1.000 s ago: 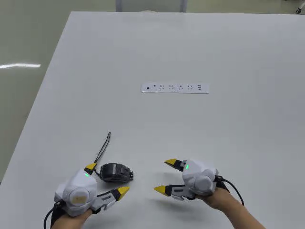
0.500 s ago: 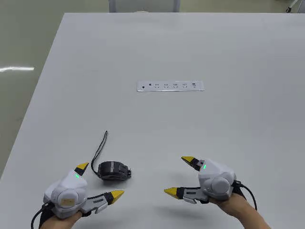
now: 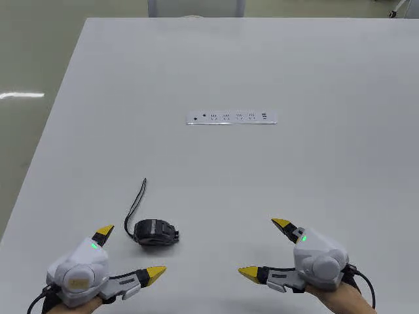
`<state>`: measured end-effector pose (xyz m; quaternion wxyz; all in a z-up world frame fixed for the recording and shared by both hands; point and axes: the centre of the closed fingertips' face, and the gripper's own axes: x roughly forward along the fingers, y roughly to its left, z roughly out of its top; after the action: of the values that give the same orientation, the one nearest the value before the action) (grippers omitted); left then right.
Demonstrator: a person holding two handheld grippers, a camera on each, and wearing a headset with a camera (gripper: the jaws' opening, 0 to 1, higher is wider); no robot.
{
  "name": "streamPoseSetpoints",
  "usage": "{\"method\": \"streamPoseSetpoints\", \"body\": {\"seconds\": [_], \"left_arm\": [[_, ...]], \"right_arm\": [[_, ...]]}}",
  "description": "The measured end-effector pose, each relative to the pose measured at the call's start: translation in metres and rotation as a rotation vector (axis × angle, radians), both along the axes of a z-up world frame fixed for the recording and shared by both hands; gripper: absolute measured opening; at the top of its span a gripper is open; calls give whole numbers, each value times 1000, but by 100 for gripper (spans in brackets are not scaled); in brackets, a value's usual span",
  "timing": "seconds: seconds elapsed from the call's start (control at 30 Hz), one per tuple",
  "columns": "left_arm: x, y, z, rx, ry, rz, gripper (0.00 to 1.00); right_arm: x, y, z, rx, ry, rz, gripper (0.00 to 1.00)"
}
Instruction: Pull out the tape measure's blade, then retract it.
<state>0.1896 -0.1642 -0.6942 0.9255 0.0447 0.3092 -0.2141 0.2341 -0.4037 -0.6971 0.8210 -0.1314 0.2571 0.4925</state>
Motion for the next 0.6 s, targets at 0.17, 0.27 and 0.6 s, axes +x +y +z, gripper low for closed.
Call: {"method": "streamPoseSetpoints", "body": {"seconds": [0.17, 0.27, 0.6], "left_arm": [[-6, 2, 3, 1, 0, 2, 95], [-9, 4, 5, -3, -5, 15, 96], [-18, 7, 11, 8, -14, 22, 99]], "right_arm": [[-2, -12, 3, 1, 8, -37, 89], [-4, -17, 6, 0, 5, -56, 90], [-12, -24, 10, 2, 6, -83, 92]]}}
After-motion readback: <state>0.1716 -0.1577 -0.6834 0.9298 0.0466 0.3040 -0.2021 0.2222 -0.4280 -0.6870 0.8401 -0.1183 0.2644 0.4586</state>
